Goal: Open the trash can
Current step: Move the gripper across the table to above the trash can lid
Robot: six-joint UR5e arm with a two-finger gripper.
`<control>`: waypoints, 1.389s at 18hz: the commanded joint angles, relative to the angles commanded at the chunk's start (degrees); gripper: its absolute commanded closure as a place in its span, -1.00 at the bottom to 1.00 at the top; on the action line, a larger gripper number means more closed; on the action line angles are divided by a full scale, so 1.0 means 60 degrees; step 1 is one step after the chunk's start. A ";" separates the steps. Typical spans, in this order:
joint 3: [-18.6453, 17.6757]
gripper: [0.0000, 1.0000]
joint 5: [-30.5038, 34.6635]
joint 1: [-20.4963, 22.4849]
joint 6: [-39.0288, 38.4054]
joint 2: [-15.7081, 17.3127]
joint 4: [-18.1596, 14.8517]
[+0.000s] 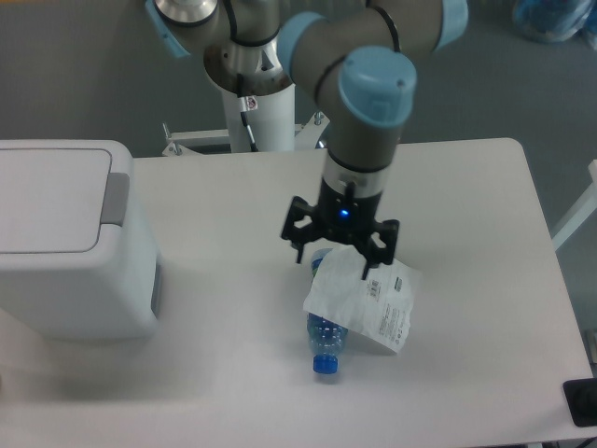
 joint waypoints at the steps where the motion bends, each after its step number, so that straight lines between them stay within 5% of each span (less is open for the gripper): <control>1: 0.0294 -1.00 -0.0015 -0.0029 0.0000 -0.0073 -0.0440; 8: 0.0618 -1.00 -0.0732 -0.0088 -0.0276 -0.0060 -0.1249; 18: 0.0532 -1.00 -0.1494 -0.0863 -0.2767 0.0541 -0.1279; 25: 0.0121 -1.00 -0.1699 -0.1216 -0.3149 0.1024 -0.1338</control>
